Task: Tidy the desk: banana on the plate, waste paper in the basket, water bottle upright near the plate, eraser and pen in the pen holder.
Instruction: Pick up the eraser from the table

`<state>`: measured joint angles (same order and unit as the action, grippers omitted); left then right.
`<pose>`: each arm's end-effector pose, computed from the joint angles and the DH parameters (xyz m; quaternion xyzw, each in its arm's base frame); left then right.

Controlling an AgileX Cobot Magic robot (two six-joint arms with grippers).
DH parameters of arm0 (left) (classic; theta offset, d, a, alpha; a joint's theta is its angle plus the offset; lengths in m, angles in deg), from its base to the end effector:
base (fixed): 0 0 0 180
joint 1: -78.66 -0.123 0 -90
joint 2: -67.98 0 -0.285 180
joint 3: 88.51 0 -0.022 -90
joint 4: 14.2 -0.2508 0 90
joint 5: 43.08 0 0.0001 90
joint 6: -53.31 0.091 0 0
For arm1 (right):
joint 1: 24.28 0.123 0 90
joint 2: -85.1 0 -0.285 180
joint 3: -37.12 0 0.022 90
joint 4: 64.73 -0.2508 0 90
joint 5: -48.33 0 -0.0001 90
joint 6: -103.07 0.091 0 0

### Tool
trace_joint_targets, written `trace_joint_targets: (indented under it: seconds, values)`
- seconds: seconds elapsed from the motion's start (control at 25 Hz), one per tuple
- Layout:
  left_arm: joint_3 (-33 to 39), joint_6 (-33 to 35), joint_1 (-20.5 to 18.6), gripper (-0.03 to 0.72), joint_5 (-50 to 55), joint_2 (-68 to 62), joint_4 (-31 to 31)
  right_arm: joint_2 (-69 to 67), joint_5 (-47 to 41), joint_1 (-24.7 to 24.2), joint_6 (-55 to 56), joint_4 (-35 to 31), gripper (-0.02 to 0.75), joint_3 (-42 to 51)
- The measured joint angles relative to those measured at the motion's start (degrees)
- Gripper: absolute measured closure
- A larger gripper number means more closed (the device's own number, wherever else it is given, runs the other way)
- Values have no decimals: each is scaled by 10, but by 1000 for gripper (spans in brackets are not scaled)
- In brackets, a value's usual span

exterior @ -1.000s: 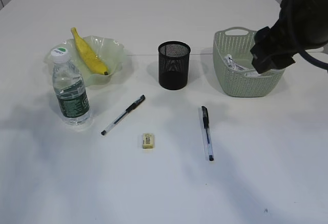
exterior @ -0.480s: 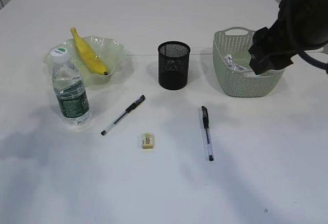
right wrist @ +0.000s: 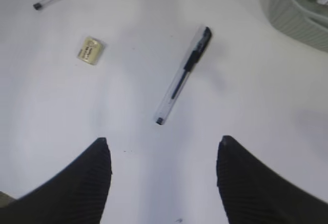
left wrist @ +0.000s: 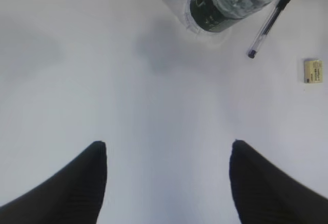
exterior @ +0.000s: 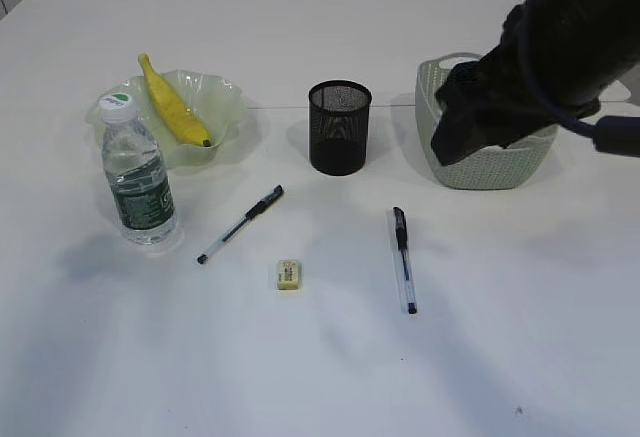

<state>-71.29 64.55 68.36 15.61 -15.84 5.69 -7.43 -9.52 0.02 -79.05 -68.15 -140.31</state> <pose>0.2527 0.0190 0.2991 -0.0544 0.9701 -0.1258 0.2004 0.2767 0.1300 0.3264 -0.2128 0.9483 0.0727 0.2240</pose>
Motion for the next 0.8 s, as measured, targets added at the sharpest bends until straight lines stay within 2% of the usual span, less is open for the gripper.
trace_joint_targets:
  seconds: [0.12,0.28,0.48,0.8]
  values:
    - [-6,0,0,181,3,6,3,-24,0,15,0,-19,290,-7]
    - [-6,0,0,196,-2,7,14,-70,0,61,38,-26,299,-36]
    - [-6,0,1,200,-11,8,28,-169,-7,97,125,-4,300,-116]
    - [-6,0,48,199,-25,8,18,-338,-64,132,265,34,302,-266]
